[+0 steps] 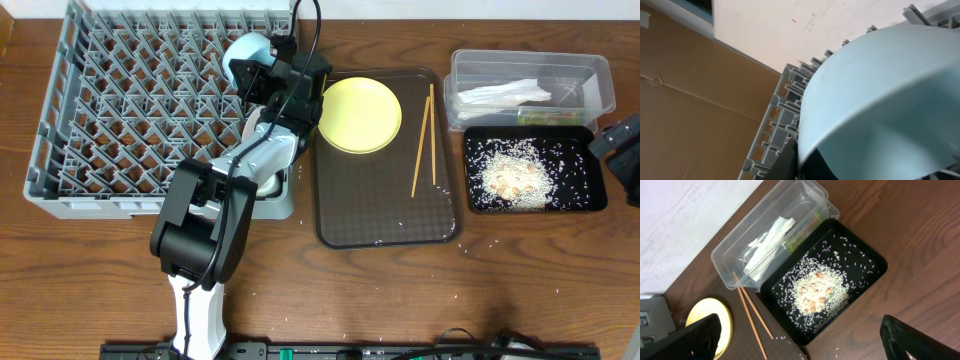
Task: Sort waste into correct bins and load items into the dishwasher
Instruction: 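Carry the light-blue bowl into the rack and release it upright, then move the left gripper down to the yellow plate rim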
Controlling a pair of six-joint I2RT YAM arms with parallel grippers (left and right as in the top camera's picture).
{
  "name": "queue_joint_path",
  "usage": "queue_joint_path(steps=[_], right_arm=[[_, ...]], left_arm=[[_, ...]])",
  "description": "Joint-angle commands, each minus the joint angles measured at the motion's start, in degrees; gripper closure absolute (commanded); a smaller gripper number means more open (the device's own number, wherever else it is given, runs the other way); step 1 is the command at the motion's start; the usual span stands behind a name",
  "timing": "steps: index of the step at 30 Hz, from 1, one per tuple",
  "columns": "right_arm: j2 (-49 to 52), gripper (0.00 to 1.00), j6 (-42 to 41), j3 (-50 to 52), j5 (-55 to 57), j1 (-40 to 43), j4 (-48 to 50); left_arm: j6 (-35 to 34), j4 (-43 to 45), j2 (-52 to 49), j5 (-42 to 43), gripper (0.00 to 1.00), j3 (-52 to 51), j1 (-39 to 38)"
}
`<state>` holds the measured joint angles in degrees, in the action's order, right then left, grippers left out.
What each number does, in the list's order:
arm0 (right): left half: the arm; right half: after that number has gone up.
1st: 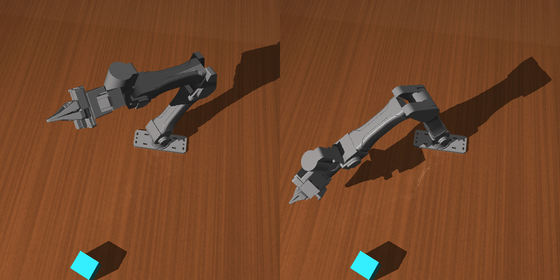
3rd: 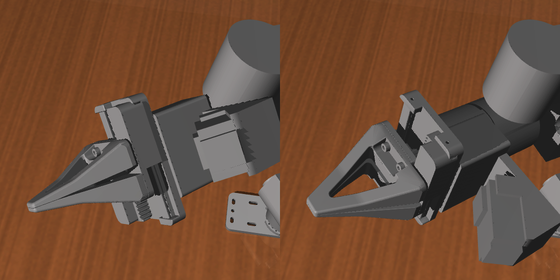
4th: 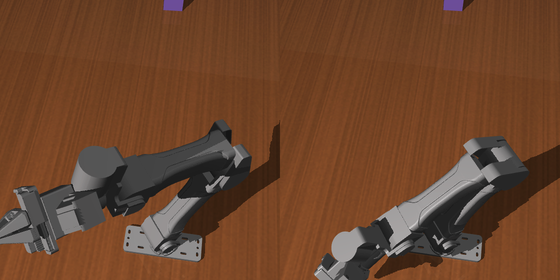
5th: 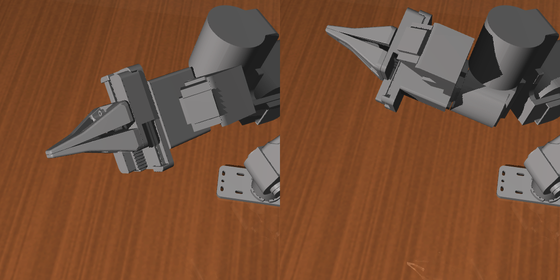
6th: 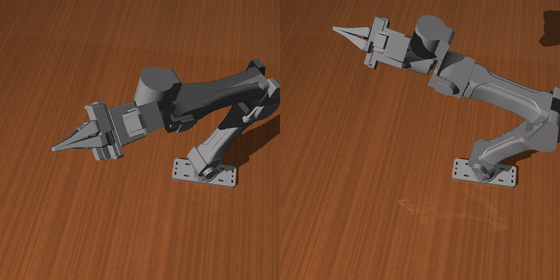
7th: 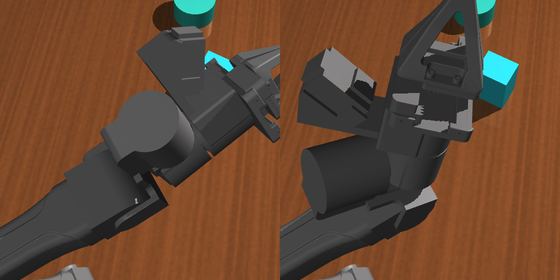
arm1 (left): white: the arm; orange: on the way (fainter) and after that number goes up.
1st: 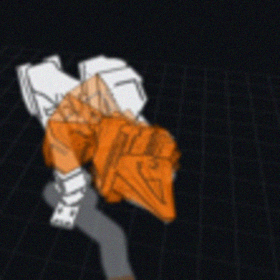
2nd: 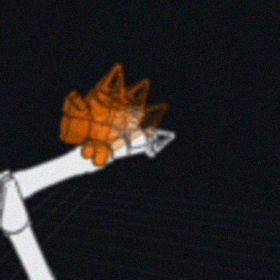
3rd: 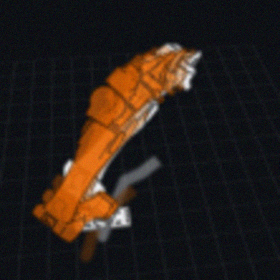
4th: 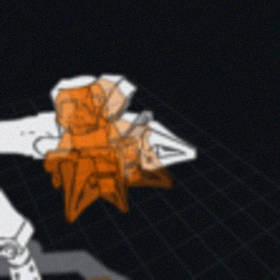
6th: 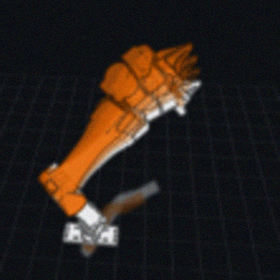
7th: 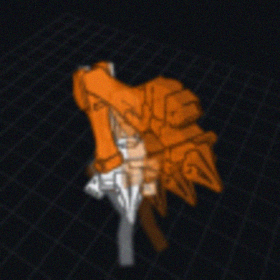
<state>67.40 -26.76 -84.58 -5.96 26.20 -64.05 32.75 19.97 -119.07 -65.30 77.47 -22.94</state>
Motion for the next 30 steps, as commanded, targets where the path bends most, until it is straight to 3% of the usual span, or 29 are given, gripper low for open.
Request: queue_joint_path(steps=[1, 12, 18, 30], right_arm=[[0.0, 0.01, -0.6, -0.2, -0.1, 0.6, -0.1], [0.0, 0.01, -0.6, -0.2, -0.1, 0.6, -0.1], [0.0, 0.01, -0.6, -0.2, -0.1, 0.6, -0.1], [0.0, 0.01, -0.6, -0.2, -0.1, 0.6, -0.1]], left_arm=[[-2.0, -0.2, -0.8, 0.3, 0.91, -0.4, 0.4], [-2.0, -0.2, -0.8, 1.5, 0.52, -0.4, -0.9], [-2.0, -0.2, -0.8, 3.6, 0.39, -0.4, -2.9], [-2.0, -0.2, -0.7, 10.9, 0.25, -0.2, -6.4]])
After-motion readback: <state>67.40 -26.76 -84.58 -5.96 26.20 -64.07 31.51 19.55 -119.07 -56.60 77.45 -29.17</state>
